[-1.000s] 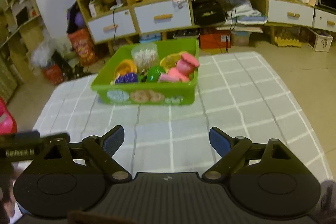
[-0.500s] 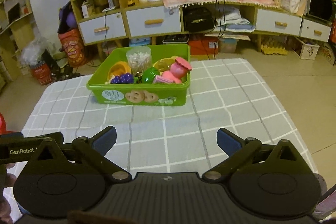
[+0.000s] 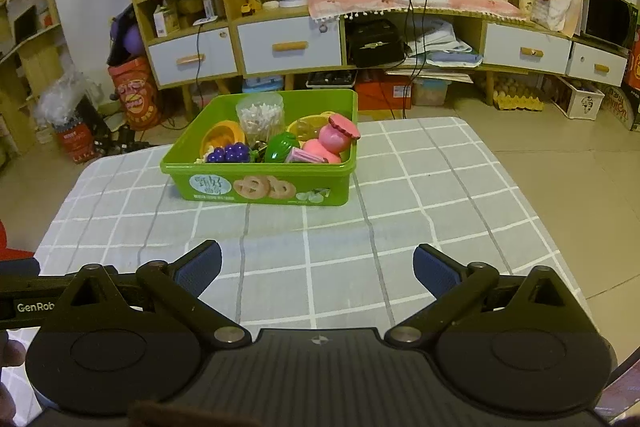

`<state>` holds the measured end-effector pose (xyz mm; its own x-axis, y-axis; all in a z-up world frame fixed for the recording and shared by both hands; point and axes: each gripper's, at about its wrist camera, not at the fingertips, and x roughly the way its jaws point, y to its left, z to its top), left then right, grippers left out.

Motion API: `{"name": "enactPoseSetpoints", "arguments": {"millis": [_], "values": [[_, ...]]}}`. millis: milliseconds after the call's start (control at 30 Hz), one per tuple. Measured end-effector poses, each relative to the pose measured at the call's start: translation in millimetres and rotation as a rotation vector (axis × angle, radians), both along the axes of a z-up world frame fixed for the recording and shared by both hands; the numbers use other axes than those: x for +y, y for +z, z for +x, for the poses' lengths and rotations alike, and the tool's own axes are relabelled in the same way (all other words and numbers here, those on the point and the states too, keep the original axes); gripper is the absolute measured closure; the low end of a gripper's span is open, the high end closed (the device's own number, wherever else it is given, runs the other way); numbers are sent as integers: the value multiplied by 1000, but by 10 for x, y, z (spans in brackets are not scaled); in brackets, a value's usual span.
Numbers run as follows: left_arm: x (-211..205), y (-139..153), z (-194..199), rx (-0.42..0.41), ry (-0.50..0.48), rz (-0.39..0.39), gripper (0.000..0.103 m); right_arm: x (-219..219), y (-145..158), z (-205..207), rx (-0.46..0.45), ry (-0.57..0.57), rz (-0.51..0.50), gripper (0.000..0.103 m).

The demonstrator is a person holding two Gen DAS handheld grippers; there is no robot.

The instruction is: Organize rigid objects

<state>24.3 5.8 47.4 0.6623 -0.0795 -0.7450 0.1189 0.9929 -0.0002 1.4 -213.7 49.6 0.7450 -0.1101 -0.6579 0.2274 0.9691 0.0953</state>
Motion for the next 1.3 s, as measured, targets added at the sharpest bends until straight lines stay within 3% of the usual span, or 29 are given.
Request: {"name": "enactPoseSetpoints", "arguments": {"millis": [1300], "values": [[-19, -15, -3, 0, -10, 4, 16, 50, 18, 4, -4, 21, -15, 2]]}}
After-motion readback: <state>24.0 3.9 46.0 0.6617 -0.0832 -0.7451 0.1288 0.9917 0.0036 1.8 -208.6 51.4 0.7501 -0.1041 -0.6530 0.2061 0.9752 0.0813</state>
